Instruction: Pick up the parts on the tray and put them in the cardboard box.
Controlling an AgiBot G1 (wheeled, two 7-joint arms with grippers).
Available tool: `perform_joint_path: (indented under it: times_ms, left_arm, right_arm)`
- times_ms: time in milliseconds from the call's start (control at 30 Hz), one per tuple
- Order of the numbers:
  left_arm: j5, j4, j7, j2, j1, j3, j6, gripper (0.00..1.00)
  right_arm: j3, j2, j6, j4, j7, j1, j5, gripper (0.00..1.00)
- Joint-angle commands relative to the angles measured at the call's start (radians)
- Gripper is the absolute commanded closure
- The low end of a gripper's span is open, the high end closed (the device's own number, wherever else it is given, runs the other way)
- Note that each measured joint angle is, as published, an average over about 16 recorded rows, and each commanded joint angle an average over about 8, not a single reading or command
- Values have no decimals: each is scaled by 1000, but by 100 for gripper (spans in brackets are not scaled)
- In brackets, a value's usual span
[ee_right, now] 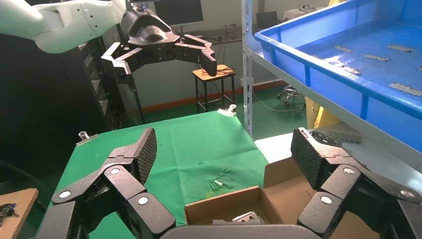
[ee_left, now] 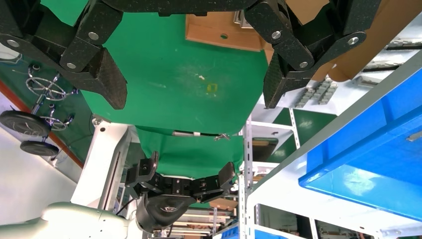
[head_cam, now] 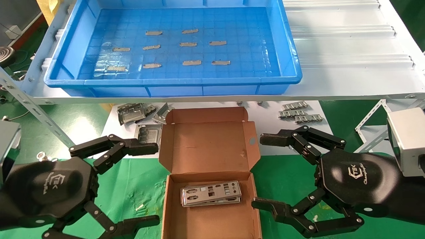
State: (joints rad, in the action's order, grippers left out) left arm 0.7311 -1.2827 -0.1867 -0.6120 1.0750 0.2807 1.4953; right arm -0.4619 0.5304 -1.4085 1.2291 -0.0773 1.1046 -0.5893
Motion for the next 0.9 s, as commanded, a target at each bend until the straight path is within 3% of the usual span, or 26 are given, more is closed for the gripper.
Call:
perform_joint_path:
  times_ms: [33, 900]
  left_arm:
    - [0, 0, 0, 0, 0, 0, 0, 0]
    - [0, 0, 0, 0, 0, 0, 0, 0]
  right_arm:
    - [0, 0, 0, 0, 0, 0, 0, 0]
    - [0, 0, 0, 0, 0, 0, 0, 0]
